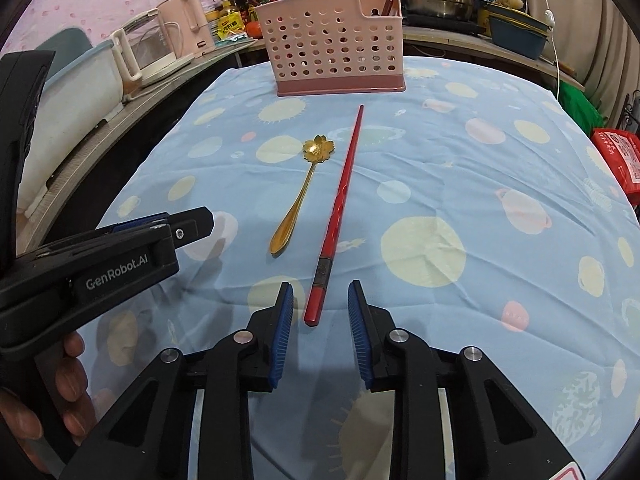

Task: Organize utensils
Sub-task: 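Grasp the red chopstick with the right tool while the left tool approaches the gold spoon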

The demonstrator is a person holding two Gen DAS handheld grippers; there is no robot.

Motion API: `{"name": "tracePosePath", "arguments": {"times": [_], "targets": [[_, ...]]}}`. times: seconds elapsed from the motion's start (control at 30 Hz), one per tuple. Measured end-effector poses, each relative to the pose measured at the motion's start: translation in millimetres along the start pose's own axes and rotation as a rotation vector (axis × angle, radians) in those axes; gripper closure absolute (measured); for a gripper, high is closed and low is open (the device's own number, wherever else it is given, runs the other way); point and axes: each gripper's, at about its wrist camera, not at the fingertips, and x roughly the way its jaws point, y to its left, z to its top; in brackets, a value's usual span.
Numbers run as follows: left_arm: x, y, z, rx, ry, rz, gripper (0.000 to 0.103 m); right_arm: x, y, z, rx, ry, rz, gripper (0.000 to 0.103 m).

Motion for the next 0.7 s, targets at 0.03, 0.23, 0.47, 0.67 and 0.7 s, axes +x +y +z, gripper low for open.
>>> {"name": "tracePosePath", "arguments": {"times": [0.03,0.23,0.47,0.67,0.7], "targets": [[0.7,-0.1,-0.3,0.001,0.002,-0.001,0.066,0.8,-0.7,0.0,0.001,0.001,0.000,0.079],[2.7,-5.5,-2.2,0.013,0.011,-0.006,0.066,5.3,-2.5,0.9,0.000,0.003,-0.005,0.087],[6.4,-12.9,-2.2,0.024,0.023,-0.022,0.066,4.9,-9.6,-0.7,0.010,-0.002,-0.011,0.096],[10.7,-24.2,-2.2,0.029,0.045,-0.076,0.061,1.0,-21.9,-1.9,0.044,-0.009,-0.020,0.096],[11.9,-26.8,-2.1,0.033,0.047,-0.086,0.061,0.3,-24.5,-1.8,0.053,-0.010,-0.021,0.096]]}}
